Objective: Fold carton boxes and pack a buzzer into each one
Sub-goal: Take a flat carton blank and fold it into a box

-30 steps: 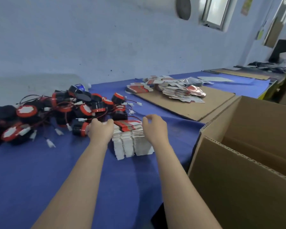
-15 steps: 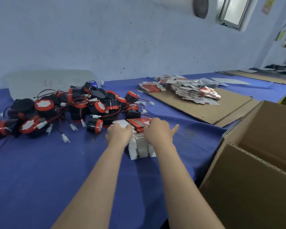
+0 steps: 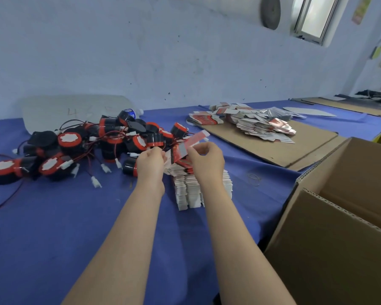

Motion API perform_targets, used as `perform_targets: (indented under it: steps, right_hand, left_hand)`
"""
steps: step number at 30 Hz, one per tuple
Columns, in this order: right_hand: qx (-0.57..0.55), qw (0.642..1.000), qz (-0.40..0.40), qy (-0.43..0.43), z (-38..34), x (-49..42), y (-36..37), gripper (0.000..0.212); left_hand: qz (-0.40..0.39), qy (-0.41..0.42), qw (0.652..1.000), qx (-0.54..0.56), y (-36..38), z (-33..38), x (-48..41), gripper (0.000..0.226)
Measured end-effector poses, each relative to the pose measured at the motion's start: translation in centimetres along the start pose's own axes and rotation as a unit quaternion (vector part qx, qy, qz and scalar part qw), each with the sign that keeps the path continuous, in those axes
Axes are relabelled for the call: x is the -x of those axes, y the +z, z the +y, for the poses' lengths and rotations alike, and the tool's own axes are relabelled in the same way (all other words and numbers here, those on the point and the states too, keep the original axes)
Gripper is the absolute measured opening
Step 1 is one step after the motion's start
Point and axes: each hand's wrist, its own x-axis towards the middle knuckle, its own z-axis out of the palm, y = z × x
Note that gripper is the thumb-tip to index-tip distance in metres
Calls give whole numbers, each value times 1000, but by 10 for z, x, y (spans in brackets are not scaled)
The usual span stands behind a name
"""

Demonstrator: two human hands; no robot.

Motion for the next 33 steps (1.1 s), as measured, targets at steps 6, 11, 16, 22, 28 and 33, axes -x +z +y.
perform_targets:
  steps: [6,11,16,22,28,33]
  right_hand:
    - [12,994,-70,81,9,7,18,14]
    - [-63,983,-113,129,5,4,16,15]
    - [-190,973,-91,92,-3,14,18,18]
    - [-176,968,-166,-70,-7,48,29,38]
    - [-32,985,-128,-109,-23,49,42,28]
    - [41,959,40,-278,-57,48,80,51]
  left_hand:
    - [-15,3,1000,-21,-5,0,3,29]
    - [13,-25,999,-24,-15,-2,-5,28]
    - [-48,-30,998,2,-14,-4,0,28]
    - [-138,5,988,73,-14,12,5,18]
    - [34,208,973,-91,-68,37,-4,10]
    - [124,393,819,-398,-147,66,-7,15]
